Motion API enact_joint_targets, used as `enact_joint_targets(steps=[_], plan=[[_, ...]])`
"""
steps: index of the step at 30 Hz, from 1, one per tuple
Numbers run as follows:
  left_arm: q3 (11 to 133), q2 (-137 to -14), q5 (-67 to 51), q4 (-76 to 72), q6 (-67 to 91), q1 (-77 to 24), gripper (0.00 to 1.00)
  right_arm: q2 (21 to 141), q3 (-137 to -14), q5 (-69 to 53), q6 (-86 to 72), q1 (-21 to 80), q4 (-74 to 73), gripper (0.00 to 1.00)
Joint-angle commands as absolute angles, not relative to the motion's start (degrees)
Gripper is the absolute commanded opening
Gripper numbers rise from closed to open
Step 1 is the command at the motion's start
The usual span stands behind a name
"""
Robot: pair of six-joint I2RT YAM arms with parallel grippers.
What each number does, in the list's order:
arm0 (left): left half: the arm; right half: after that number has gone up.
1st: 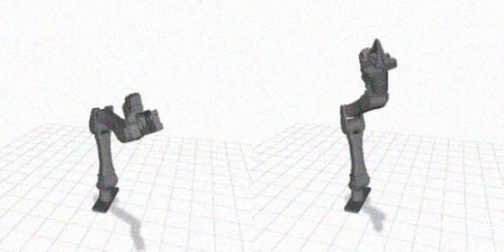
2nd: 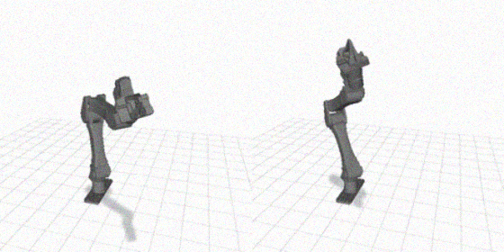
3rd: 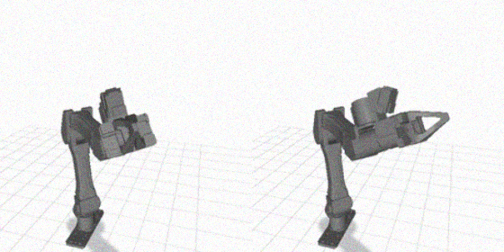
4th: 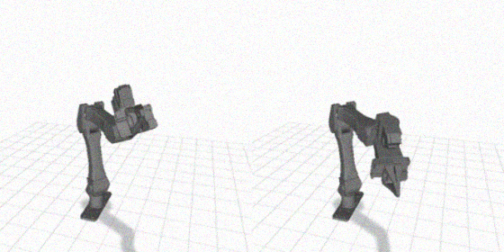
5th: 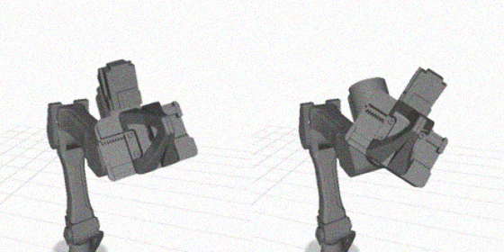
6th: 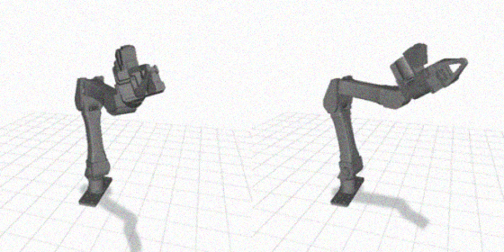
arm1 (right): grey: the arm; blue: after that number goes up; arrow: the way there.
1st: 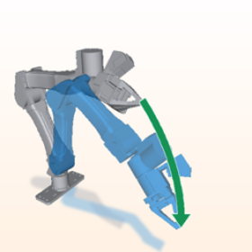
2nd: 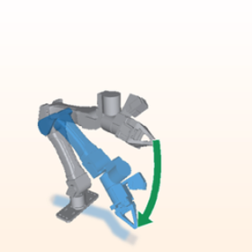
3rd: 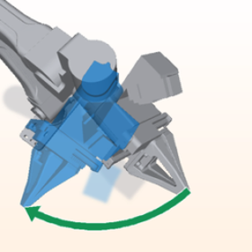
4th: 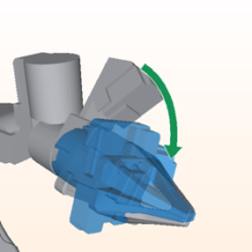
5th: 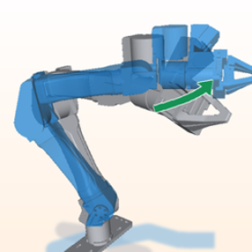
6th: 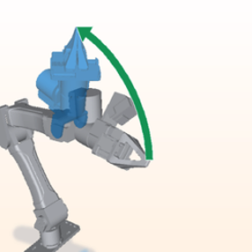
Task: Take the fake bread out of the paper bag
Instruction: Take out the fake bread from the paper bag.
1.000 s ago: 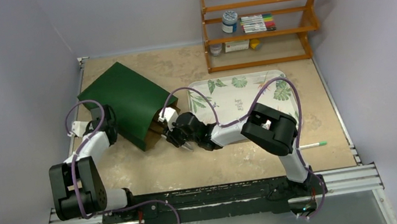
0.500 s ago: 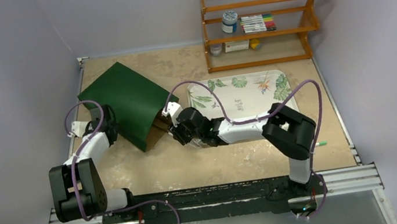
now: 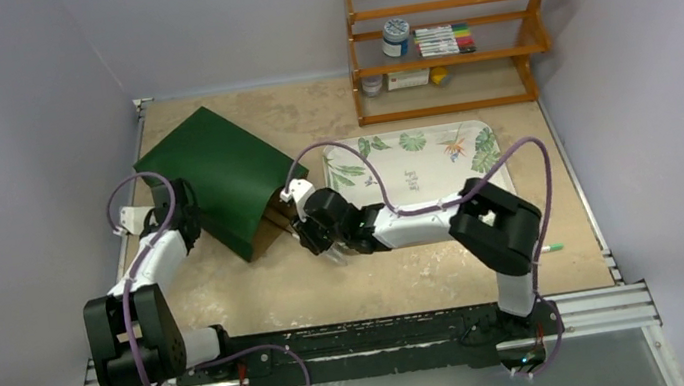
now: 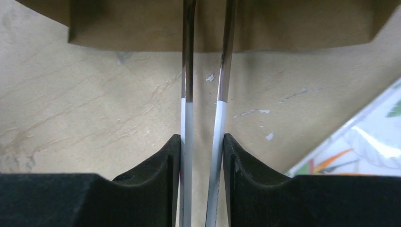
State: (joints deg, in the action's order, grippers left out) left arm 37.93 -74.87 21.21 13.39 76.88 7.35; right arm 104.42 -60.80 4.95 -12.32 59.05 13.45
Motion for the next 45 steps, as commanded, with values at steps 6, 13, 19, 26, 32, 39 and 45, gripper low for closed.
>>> enact_joint_targets(steps=[6,13,19,26,32,39,45], plan=[[37.3,-73.2,20.9,12.3,77.9,7.1,0.24,113.5,-64.4,7.7,-16.3,62.7,17.5,0.44],[37.4,-73.4,20.8,12.2,77.0,7.1,0.24,116.4,-65.0,8.9,-16.9,63.0,16.5,0.61],[36.7,-73.2,20.5,11.6,76.8,7.1,0.24,117.6,-65.2,11.1,-16.8,64.1,14.9,0.66],[36.5,-73.3,20.1,11.1,76.6,7.1,0.24,118.5,-65.5,16.1,-17.1,65.4,12.1,0.43],[36.6,-73.0,20.1,11.2,76.7,7.1,0.24,117.6,-64.7,16.5,-18.0,65.5,11.6,0.07],[38.1,-73.1,20.3,12.2,76.2,7.1,0.24,113.7,-62.8,17.7,-19.0,65.6,10.6,0.06],[39.3,-72.5,20.9,13.8,75.7,7.1,0.24,110.0,-60.4,16.4,-20.4,65.5,10.6,0.3]])
